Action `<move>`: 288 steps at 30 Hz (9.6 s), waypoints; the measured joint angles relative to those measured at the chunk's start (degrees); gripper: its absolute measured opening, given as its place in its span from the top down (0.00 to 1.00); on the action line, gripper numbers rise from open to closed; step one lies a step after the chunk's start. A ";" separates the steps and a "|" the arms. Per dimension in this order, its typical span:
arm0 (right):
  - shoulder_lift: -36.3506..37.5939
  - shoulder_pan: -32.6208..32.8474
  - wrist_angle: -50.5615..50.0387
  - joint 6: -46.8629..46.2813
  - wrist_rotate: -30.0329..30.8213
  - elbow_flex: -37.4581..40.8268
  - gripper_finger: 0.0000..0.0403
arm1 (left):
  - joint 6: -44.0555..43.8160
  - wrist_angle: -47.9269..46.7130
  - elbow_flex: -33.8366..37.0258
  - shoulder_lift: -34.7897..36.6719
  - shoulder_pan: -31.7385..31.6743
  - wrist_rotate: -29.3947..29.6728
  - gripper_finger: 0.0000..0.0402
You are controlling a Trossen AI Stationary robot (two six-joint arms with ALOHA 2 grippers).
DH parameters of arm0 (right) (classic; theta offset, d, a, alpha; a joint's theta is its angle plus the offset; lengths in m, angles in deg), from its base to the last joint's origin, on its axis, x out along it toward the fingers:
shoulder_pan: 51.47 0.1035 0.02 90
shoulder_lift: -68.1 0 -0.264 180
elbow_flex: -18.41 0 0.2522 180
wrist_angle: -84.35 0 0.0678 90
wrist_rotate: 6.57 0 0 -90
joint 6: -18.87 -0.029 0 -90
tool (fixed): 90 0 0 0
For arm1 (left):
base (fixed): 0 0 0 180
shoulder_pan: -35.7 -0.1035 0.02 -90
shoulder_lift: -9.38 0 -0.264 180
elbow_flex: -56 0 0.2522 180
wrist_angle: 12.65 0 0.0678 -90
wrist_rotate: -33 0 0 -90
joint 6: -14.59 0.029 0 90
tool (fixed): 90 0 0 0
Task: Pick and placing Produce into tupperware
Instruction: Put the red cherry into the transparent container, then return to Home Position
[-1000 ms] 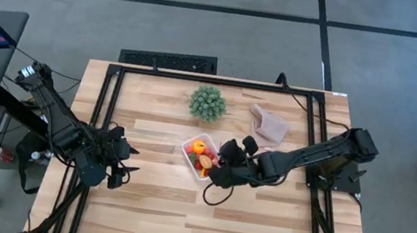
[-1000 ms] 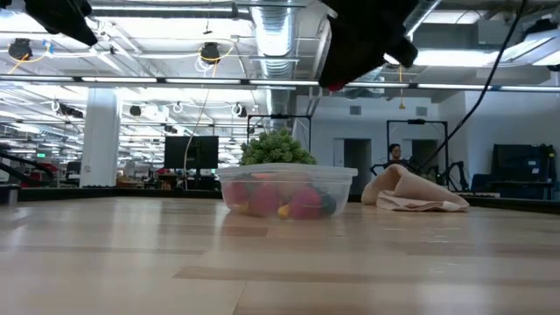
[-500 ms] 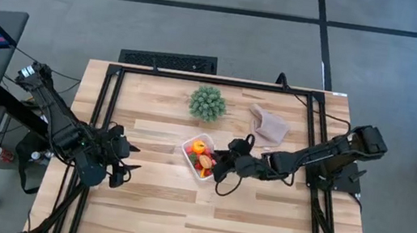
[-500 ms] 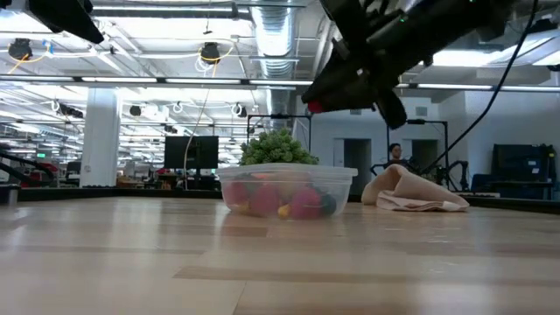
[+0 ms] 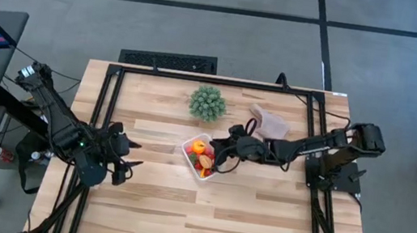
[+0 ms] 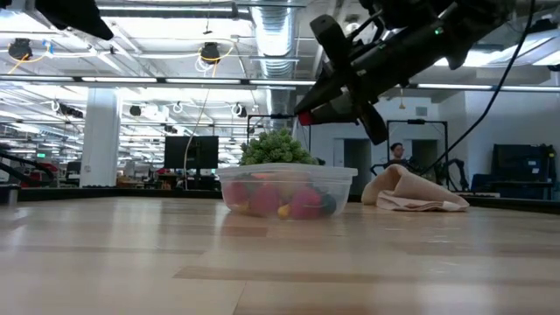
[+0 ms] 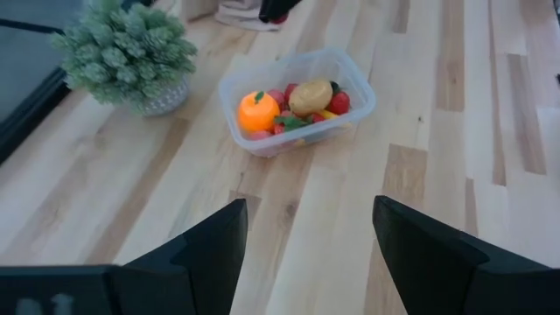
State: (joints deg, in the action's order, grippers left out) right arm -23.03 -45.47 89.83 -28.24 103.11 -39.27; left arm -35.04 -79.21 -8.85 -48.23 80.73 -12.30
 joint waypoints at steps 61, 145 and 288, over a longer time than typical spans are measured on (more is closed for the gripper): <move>-2.97 0.65 17.41 -1.54 -7.67 -0.72 0.39 | 0.06 -0.22 0.00 0.02 -0.02 -5.93 0.40; 60.50 -8.66 4.40 46.65 -23.23 20.69 0.39 | 60.76 85.75 42.54 39.49 -36.87 -28.39 0.40; 90.89 -3.87 -1.86 37.62 -19.06 43.54 0.39 | 53.66 71.01 50.01 57.37 -44.39 -38.15 0.40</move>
State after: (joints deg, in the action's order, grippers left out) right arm 67.87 -49.34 87.97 9.38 84.05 4.27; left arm 18.62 -8.20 41.16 9.15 36.34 -50.45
